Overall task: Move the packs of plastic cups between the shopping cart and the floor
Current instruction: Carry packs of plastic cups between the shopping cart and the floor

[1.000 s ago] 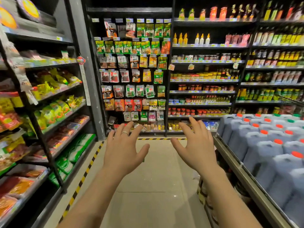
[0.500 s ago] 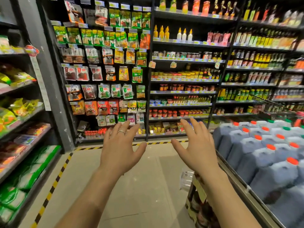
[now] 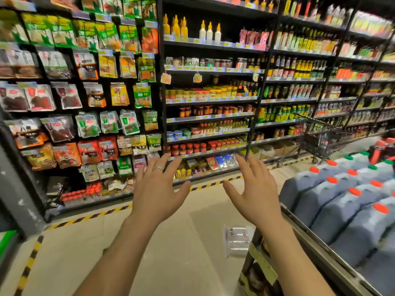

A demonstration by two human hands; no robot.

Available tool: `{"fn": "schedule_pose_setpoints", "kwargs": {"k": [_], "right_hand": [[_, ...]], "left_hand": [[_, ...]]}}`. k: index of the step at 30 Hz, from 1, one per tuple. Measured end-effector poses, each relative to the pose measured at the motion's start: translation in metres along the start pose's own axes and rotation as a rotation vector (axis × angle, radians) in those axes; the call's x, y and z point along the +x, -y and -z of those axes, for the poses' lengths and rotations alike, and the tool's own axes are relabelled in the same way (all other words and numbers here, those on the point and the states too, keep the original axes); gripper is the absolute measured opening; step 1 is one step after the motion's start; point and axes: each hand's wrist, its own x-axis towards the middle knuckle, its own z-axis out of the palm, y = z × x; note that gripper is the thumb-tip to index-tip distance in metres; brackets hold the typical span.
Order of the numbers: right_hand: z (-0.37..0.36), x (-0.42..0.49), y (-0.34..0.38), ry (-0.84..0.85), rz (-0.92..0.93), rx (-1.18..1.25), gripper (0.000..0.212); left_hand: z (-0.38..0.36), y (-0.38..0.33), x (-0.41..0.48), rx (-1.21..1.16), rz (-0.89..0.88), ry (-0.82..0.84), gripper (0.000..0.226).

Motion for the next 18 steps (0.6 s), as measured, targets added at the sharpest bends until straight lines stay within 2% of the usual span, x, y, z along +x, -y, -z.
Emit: {"fn": "schedule_pose_setpoints", "kwargs": {"k": [7,11,18], "right_hand": [[-0.057,0.065,-0.019,0.000,-0.064,-0.017,0.078],[-0.093,0.114,-0.042,-0.014,-0.101,-0.022,0.078],[-0.155,0.225,-0.107,-0.021,-0.202,-0.080,0.076]], "left_hand": [[-0.060,0.021,0.080,-0.024,-0.072,0.049,0.067],[-0.103,0.021,0.134,-0.012,-0.114,0.083,0.071],[-0.177,0.014,0.274,0.049,-0.150,0.093,0.065]]}}
